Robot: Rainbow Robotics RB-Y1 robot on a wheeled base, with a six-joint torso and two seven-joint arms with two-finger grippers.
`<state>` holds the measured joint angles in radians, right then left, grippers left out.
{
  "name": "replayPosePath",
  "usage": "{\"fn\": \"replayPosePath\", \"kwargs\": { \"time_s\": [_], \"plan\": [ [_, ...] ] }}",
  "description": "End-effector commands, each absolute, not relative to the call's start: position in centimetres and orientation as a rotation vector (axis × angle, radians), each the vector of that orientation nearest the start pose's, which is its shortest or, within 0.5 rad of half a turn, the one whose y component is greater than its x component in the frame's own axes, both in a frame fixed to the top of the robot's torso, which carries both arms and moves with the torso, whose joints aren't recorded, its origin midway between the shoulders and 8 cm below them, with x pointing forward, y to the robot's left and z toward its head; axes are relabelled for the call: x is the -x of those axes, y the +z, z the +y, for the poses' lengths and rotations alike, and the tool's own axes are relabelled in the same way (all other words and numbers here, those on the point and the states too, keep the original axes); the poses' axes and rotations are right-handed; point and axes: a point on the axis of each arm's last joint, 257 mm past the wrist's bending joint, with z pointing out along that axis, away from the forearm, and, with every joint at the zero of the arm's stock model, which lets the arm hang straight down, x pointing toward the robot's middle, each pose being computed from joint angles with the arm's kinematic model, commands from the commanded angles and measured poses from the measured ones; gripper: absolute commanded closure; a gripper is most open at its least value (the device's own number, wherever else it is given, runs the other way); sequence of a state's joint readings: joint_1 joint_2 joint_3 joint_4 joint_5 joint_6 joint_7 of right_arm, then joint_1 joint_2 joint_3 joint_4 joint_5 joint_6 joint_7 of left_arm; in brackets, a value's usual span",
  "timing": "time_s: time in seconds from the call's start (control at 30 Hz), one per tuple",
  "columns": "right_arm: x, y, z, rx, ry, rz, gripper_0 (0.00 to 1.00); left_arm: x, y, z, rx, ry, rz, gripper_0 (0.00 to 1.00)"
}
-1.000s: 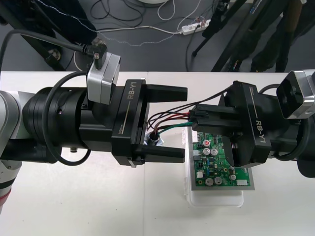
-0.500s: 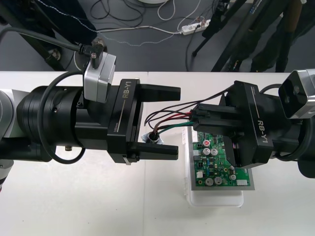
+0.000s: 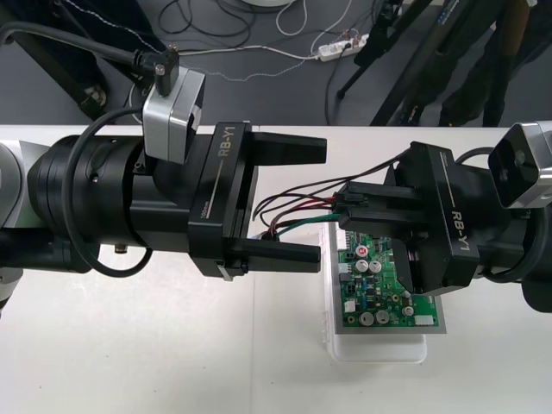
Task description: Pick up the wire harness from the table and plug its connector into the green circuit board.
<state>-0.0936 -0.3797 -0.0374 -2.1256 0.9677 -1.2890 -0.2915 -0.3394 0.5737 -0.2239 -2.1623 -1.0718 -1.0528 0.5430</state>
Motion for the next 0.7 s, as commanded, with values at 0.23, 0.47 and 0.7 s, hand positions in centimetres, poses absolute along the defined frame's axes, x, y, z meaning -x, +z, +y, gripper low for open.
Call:
{"fn": "replayPosePath", "kwargs": {
  "time_s": [0.23,0.47,0.7],
  "plan": [
    [-24.31,2.82,-2.91,1.16,1.158,0.728,1.0,-25.38,3.71,-3.61,-1.351,-1.176,0.915,0.05],
    [-24.3,2.77,-2.86,1.162,1.157,0.728,1.0,-25.26,3.62,-3.5,-1.354,-1.184,0.92,0.25],
    [-24.18,2.77,-2.86,1.165,1.161,0.724,1.0,-25.19,3.7,-3.49,-1.352,-1.189,0.919,0.46]
  ]
}}
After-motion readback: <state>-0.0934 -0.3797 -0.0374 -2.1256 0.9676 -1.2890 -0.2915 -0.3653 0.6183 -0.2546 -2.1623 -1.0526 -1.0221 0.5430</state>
